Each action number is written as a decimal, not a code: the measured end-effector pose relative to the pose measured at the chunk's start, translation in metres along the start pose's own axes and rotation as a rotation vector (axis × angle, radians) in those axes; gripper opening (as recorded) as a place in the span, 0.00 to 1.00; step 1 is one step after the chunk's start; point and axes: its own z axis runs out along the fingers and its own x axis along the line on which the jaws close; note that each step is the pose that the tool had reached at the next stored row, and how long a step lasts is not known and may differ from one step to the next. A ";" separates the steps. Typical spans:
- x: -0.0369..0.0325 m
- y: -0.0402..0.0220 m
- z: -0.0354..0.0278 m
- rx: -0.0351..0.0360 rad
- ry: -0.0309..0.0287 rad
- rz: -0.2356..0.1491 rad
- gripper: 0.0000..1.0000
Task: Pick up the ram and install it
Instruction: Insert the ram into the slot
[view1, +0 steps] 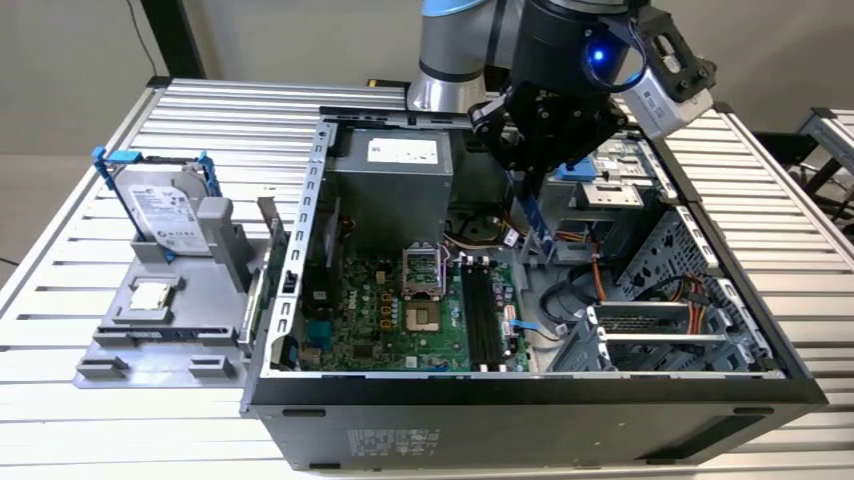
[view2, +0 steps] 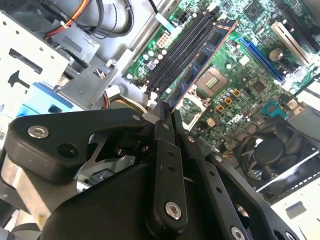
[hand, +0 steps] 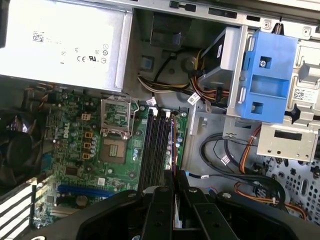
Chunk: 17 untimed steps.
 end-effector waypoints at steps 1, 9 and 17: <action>0.0001 0.0000 0.0015 -0.0014 -0.0003 0.002 0.00; 0.0004 0.0002 0.0119 -0.0101 -0.0015 0.017 0.00; 0.0004 0.0003 0.0123 -0.0102 -0.0015 0.018 0.00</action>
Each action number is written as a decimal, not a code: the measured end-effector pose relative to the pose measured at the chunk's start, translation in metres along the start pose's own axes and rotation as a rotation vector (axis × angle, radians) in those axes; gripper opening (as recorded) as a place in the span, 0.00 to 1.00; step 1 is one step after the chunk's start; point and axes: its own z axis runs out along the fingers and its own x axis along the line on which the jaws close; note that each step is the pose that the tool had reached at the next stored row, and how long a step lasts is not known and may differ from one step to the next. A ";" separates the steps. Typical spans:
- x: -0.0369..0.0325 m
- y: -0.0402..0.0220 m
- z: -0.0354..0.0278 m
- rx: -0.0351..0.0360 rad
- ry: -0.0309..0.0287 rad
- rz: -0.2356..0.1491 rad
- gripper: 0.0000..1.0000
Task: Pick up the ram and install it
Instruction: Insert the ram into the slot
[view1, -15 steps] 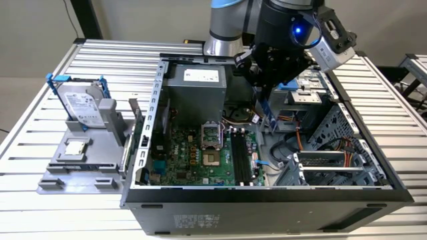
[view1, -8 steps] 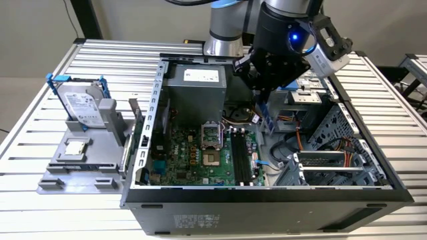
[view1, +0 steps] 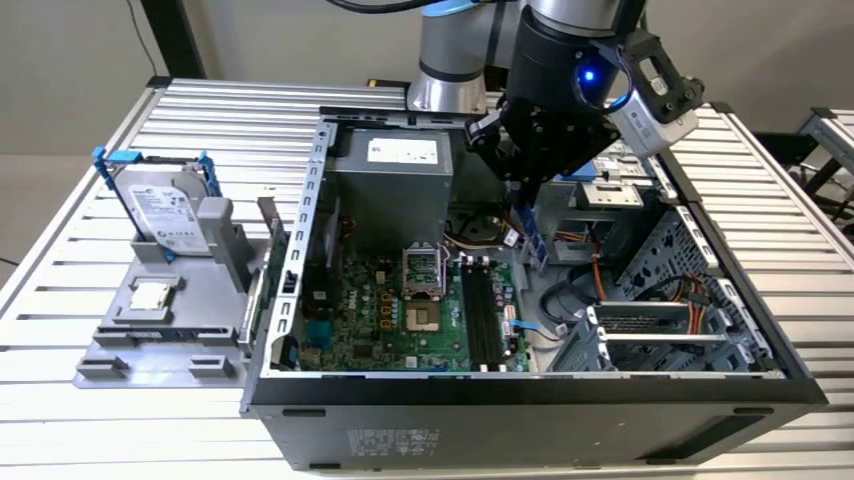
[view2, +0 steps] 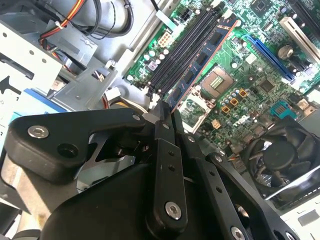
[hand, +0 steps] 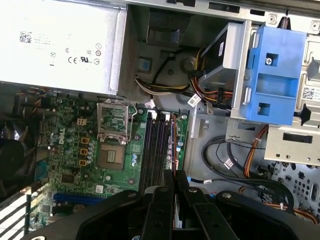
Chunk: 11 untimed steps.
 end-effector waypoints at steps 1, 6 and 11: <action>0.0000 0.0000 0.0000 0.0000 0.0000 0.000 0.00; 0.0000 0.0000 0.0000 0.0001 0.0000 0.000 0.00; 0.0001 -0.0001 0.0046 0.0001 -0.0005 0.001 0.00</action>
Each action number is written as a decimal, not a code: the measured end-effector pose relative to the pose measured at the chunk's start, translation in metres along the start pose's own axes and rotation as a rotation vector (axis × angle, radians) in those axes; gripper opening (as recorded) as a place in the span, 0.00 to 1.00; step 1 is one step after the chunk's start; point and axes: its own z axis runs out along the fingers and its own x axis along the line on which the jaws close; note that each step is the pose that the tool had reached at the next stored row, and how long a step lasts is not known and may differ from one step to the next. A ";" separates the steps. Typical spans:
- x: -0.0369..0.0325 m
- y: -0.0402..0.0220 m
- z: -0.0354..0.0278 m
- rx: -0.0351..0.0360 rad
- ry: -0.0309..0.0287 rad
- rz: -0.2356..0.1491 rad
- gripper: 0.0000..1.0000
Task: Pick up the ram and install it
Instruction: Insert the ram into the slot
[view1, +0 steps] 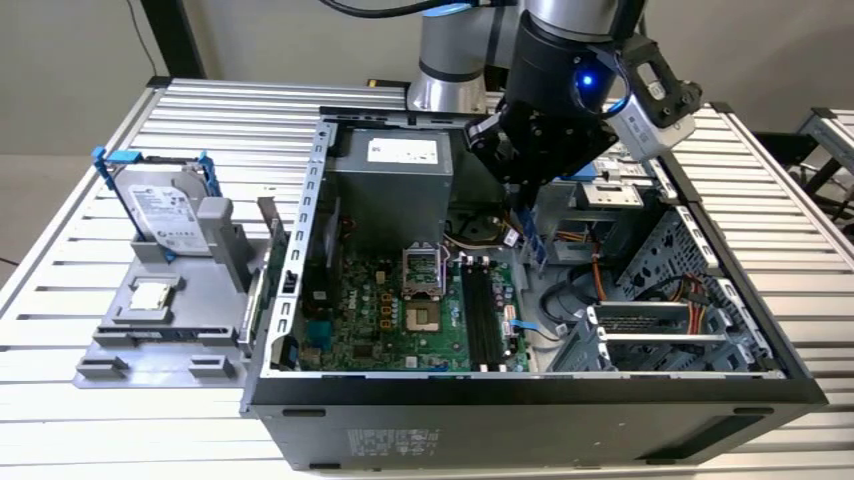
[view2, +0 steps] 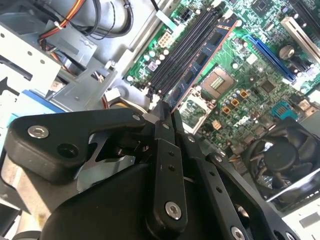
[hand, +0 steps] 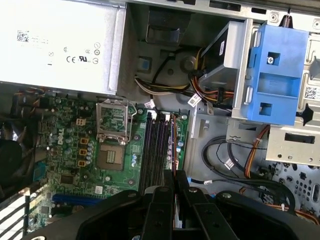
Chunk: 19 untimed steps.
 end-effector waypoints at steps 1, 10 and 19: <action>0.0001 0.0000 0.0019 0.0000 0.0000 0.001 0.00; 0.0007 -0.0004 0.0183 0.0027 -0.0028 0.109 0.00; 0.0013 -0.0007 0.0345 0.0046 -0.0040 0.159 0.00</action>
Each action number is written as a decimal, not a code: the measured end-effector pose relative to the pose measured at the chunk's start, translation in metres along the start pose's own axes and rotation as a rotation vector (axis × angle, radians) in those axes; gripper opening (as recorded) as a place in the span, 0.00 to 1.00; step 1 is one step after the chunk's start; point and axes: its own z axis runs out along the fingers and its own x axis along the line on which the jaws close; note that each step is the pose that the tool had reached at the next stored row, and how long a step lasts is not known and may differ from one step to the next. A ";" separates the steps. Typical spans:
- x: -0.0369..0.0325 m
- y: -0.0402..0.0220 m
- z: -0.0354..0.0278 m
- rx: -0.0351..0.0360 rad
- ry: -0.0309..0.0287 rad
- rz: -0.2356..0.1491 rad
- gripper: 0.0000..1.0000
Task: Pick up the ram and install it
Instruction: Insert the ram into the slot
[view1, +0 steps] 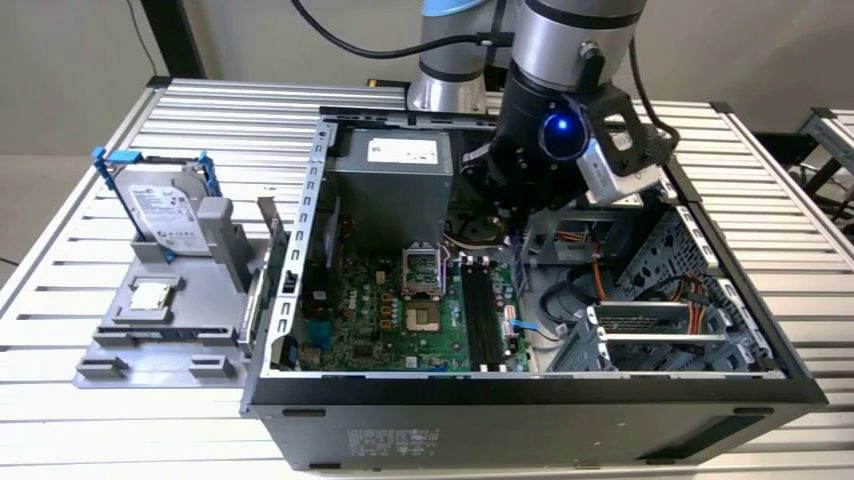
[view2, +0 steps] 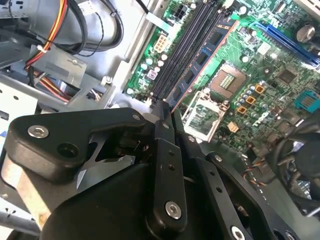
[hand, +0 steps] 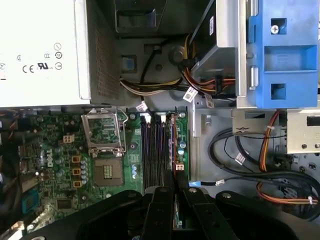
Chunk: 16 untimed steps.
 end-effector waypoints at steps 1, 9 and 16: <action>0.0001 0.0000 0.0019 0.0000 0.0000 0.000 0.00; 0.0006 -0.0004 0.0164 0.0000 0.0000 0.000 0.00; 0.0011 -0.0008 0.0292 -0.0001 0.0000 0.000 0.00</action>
